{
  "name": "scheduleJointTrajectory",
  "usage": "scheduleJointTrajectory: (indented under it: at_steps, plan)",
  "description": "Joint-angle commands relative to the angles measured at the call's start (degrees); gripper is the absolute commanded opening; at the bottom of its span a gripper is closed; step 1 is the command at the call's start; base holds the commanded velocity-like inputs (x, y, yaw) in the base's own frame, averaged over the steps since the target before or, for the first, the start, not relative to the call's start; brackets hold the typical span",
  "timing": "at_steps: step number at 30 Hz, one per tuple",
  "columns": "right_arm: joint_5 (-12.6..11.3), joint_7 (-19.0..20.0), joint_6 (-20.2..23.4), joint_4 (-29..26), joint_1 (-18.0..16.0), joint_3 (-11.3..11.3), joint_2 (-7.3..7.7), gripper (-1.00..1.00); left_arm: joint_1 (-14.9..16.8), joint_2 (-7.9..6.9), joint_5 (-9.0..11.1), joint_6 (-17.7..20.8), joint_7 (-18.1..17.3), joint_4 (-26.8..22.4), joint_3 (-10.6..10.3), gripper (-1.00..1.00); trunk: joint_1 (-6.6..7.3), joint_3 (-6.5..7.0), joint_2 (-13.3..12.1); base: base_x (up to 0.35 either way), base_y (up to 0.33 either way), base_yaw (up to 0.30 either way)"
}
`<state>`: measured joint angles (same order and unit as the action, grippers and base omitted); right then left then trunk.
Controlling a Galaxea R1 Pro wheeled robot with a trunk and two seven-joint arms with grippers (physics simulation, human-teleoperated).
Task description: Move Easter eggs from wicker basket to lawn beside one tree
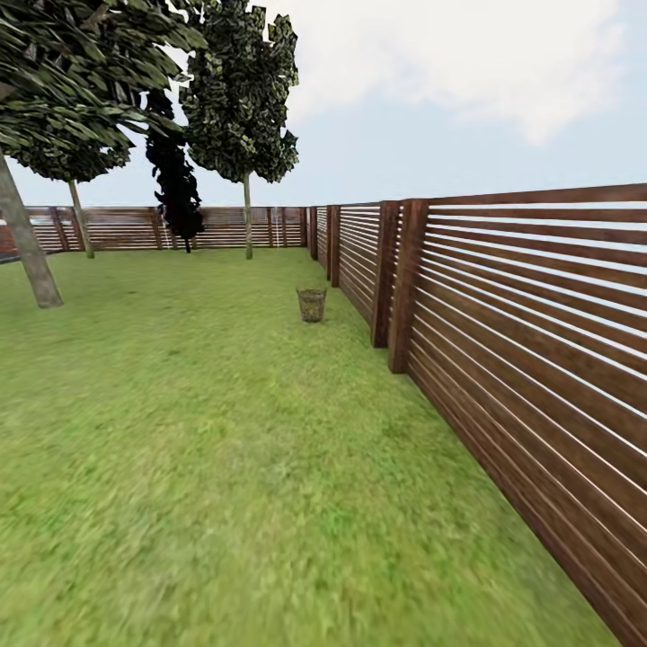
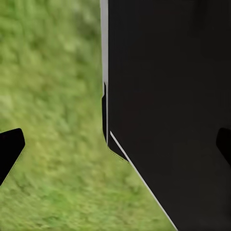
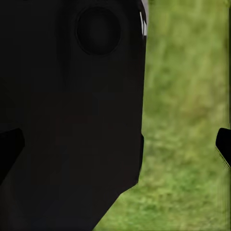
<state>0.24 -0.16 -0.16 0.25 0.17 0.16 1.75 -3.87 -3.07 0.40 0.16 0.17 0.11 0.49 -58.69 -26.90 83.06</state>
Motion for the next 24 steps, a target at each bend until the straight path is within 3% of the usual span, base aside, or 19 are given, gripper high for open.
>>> scheduleJointTrajectory:
  at_steps: [1, 24]
  plan:
    - [0.0, 0.0, 0.0, 0.0, 0.0, 0.0, 0.0, 1.0, 0.0, 0.0, 0.0, 0.0, 0.0, 0.0, 0.0, 1.0, -0.04, -0.03, 0.0, 0.345, 0.0, 0.0]
    - [0.0, -0.1, 0.0, 0.0, 0.0, 0.0, 0.0, 1.0, 0.0, 0.0, 0.0, 0.0, 0.1, 0.0, 0.0, 1.0, -0.04, -0.03, 0.0, 0.345, 0.0, 0.056]
